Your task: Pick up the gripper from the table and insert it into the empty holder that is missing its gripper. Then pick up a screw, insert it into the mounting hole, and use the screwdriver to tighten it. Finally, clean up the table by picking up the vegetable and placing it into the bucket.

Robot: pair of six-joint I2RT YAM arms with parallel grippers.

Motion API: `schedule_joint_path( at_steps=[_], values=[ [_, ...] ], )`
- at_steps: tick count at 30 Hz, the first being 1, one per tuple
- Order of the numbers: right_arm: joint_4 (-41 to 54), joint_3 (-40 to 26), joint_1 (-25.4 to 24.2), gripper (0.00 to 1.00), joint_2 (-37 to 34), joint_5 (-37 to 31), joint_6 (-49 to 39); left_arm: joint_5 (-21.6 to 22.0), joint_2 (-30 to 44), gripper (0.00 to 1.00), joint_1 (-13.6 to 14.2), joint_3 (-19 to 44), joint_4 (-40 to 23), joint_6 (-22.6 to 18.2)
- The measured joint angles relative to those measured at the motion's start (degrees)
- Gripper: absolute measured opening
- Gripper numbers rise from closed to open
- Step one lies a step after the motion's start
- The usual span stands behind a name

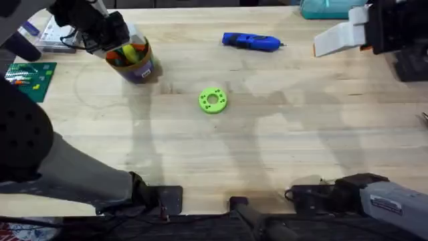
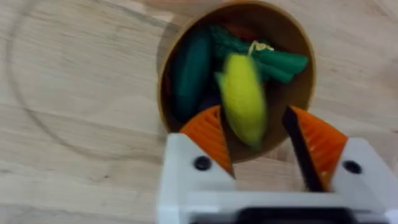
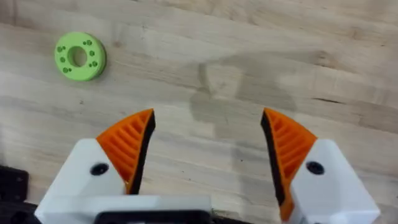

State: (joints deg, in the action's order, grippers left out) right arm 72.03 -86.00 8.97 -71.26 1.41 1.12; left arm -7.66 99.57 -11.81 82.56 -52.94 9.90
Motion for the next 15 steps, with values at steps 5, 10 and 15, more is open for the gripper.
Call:
schedule_joint_path(
  at_steps=[5,10,15],
  values=[
    [0.0,0.0,0.0,0.994,0.0,0.0,0.0,0.1,-0.2,0.95,0.0,1.0,-2.0,0.2],
    [0.0,0.0,0.0,0.993,0.0,0.0,0.0,0.2,-4.1,0.974,0.0,5.3,-9.6,-1.1],
    [0.0,0.0,0.0,0.994,0.0,0.0,0.0,0.2,-13.6,0.975,0.0,10.4,-19.6,-5.2]
  ],
)
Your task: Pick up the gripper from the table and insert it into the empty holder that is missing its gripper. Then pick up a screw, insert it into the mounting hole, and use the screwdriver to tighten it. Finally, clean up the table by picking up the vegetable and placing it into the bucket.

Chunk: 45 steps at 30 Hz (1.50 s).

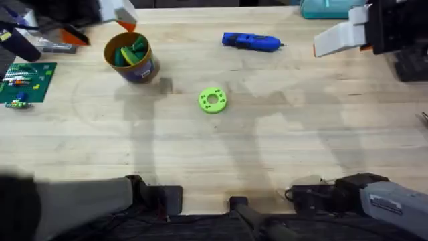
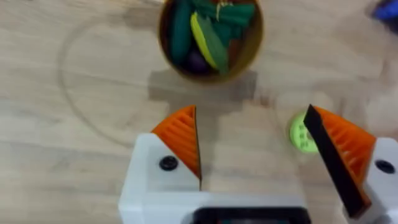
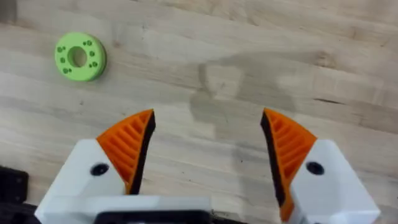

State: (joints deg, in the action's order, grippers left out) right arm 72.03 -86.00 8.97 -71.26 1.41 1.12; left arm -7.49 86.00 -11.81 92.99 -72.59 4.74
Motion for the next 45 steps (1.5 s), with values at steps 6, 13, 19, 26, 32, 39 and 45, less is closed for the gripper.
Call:
schedule_joint_path(
  at_steps=[6,13,19,26,32,39,45],
  values=[
    [0.0,0.0,0.0,0.994,0.0,0.0,0.0,0.0,-17.6,0.975,0.0,0.8,-11.1,-4.5],
    [0.0,0.0,0.0,0.994,0.0,0.0,0.0,0.0,-27.5,0.979,0.0,0.8,-13.6,-5.9],
    [0.0,0.0,0.0,0.994,0.0,0.0,0.0,0.0,-28.7,0.979,0.0,0.8,-13.8,-5.9],
    [0.0,0.0,0.0,0.994,0.0,0.0,0.0,0.0,-28.7,0.979,0.0,0.8,-13.8,-5.9],
    [0.0,0.0,0.0,0.994,0.0,0.0,0.0,0.0,-28.7,0.979,0.0,0.8,-13.8,-5.9],
    [0.0,0.0,0.0,0.994,0.0,0.0,0.0,0.0,-28.7,0.979,0.0,0.8,-13.8,-5.9],
    [0.0,0.0,0.0,0.994,0.0,0.0,0.0,0.0,-28.7,0.979,0.0,0.8,-13.8,-5.9]
  ],
)
